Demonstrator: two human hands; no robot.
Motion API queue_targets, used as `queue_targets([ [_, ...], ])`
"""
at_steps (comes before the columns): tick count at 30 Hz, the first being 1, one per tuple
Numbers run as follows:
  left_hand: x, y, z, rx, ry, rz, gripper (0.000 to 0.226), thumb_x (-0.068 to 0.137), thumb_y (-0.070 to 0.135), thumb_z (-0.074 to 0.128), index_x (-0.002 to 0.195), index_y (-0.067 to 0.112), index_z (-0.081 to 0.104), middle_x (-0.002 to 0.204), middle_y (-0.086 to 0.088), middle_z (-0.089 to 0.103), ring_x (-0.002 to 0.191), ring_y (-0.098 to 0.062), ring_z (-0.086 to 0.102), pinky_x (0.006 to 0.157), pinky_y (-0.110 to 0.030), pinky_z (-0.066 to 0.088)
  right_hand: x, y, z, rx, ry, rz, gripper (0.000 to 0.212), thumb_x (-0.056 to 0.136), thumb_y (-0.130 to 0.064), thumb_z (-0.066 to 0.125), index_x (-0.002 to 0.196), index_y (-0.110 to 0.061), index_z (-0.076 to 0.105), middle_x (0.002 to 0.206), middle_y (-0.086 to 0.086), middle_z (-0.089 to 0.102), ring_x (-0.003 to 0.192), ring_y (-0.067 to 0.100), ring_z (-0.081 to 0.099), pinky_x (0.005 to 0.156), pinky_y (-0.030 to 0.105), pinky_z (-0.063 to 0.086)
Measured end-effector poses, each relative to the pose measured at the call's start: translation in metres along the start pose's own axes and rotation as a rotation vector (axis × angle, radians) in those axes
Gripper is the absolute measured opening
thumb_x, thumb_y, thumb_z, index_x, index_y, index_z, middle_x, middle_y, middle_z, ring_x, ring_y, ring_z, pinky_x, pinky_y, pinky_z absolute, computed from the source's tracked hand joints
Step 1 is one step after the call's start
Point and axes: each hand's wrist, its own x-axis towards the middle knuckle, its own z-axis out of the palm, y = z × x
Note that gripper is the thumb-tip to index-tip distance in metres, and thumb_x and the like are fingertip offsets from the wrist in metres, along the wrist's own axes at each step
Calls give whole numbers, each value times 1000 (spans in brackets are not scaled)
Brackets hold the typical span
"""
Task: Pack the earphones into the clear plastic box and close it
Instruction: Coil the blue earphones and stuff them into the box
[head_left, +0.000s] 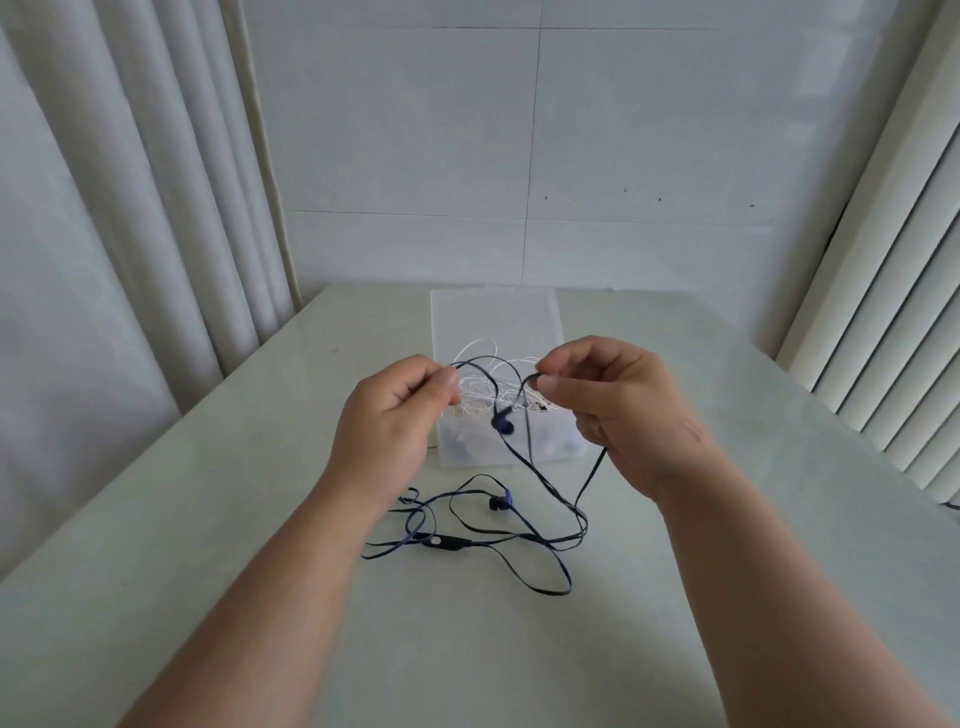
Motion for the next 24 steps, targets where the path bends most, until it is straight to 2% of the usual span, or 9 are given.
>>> queue_targets([
  [3, -1, 1, 1, 50, -63, -13, 27, 83, 33, 53, 66, 15, 62, 41, 12, 37, 42, -4, 30, 49, -24, 23, -1, -1, 3, 186, 30, -18, 26, 80, 7, 64, 68, -16, 69, 76, 13, 68, 36, 5, 31, 40, 18, 17],
  [7, -2, 3, 2, 124, -104, -17, 27, 80, 35, 55, 64, 15, 64, 43, 6, 35, 45, -7, 29, 46, -19, 23, -1, 1, 7, 196, -2, -19, 19, 74, -1, 68, 68, -19, 71, 76, 11, 70, 38, 7, 26, 39, 17, 19],
  [10, -1, 2, 3, 148, -123, -27, 27, 77, 35, 56, 62, 14, 64, 57, -18, 41, 52, -13, 32, 49, -24, 23, -1, 1, 7, 280, 36, -42, 17, 74, -2, 67, 69, -18, 70, 77, 10, 70, 37, 8, 27, 40, 18, 16],
  [13, -2, 3, 1, 114, -128, -31, 26, 75, 30, 56, 60, 10, 62, 44, 5, 30, 47, -9, 26, 46, -20, 21, 1, 3, 9, 274, 126, -84, 26, 85, 5, 60, 73, -17, 67, 77, 8, 70, 39, 9, 29, 43, 21, 16],
  [15, -2, 3, 0, 94, -79, -25, 25, 77, 29, 56, 59, 12, 61, 41, 8, 29, 43, -7, 25, 45, -19, 21, 3, 4, 5, 275, 192, -96, 26, 88, 5, 58, 76, -17, 64, 76, 4, 69, 42, 10, 29, 44, 22, 17],
  [17, 1, 0, -1, 46, 17, -14, 25, 80, 30, 54, 61, 17, 62, 41, 9, 32, 43, -8, 27, 46, -24, 23, 5, 2, -3, 135, 298, -73, 25, 85, 5, 59, 75, -18, 63, 70, 1, 67, 42, 9, 31, 43, 20, 21],
  [19, 4, -4, -3, -27, 105, -19, 24, 83, 33, 53, 65, 21, 63, 42, 10, 34, 47, -12, 27, 50, -26, 21, 5, 2, -9, -137, 393, 2, 23, 80, 3, 58, 71, -17, 65, 63, -2, 62, 43, 9, 34, 42, 19, 26],
  [22, 7, -7, -5, -124, 195, -4, 23, 87, 35, 53, 69, 26, 64, 45, 10, 32, 47, -14, 25, 51, -27, 20, 4, 2, -12, -566, 358, 132, 13, 77, -7, 56, 72, -12, 67, 60, -2, 58, 40, 9, 38, 40, 17, 28],
  [24, 7, -7, -7, -157, 219, 21, 22, 88, 37, 52, 73, 27, 65, 49, 10, 30, 46, -14, 25, 51, -26, 20, 4, 1, -13, -815, 286, 195, 13, 76, -14, 53, 72, -16, 65, 60, -4, 59, 47, 10, 47, 45, 20, 34],
])
